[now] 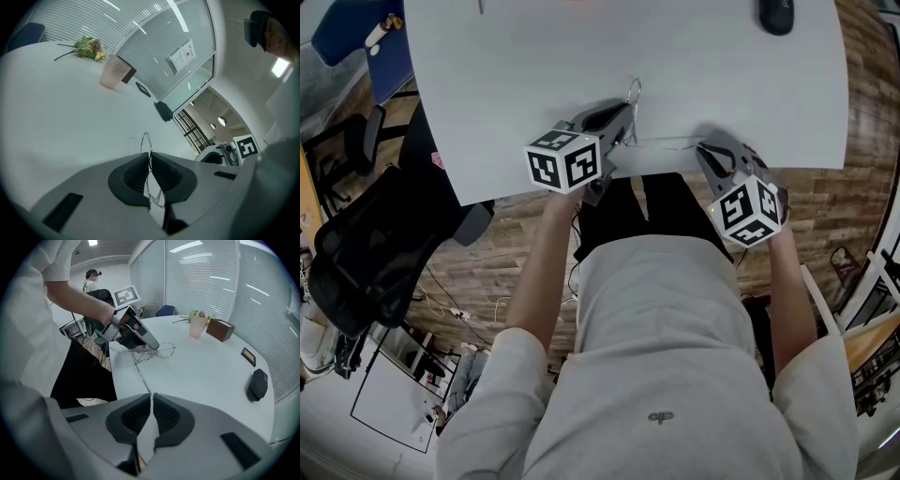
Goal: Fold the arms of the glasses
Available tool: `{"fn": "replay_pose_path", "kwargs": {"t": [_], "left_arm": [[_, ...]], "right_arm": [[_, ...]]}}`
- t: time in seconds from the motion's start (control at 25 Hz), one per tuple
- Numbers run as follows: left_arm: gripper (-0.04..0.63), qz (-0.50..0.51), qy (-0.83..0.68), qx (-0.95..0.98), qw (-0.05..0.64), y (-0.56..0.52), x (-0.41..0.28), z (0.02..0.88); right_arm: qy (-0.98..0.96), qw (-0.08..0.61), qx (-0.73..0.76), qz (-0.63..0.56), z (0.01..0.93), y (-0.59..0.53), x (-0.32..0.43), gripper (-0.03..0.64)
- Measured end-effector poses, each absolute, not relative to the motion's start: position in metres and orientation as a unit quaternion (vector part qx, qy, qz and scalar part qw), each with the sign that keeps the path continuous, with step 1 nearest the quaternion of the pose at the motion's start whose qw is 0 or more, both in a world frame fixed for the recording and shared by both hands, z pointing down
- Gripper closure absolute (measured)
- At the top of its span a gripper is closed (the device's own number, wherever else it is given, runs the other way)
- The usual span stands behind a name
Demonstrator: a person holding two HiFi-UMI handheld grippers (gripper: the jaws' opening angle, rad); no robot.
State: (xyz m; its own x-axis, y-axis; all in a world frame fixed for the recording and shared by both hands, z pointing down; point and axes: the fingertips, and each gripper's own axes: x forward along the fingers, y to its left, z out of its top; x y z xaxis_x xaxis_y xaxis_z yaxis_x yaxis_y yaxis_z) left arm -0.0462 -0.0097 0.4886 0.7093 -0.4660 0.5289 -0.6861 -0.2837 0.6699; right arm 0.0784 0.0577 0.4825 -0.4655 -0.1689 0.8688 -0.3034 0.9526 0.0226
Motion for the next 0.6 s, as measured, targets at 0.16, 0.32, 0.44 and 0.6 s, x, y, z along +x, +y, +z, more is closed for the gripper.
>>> {"fn": "replay_pose_path", "kwargs": {"t": [0.16,0.32,0.44,0.6], "left_arm": [[0.563,0.117,-0.362,0.793,0.476,-0.009,-0.049,0.489],[0.563,0.118,-0.360,0.793,0.477,-0.008,-0.048,0.489],[0.563,0.118,-0.359,0.794,0.477,-0.007,-0.047,0.489],[0.563,0.116,-0.359,0.794,0.477,-0.005,-0.050,0.489]], "right_arm": [[-0.856,0.496,0.130,0.060,0.482,0.052,0.073,0.591],[-0.859,0.494,0.124,0.054,0.481,0.047,0.072,0.591],[-0.859,0.494,0.123,0.050,0.480,0.044,0.071,0.589],[-0.860,0.494,0.123,0.047,0.480,0.042,0.067,0.588]]}}
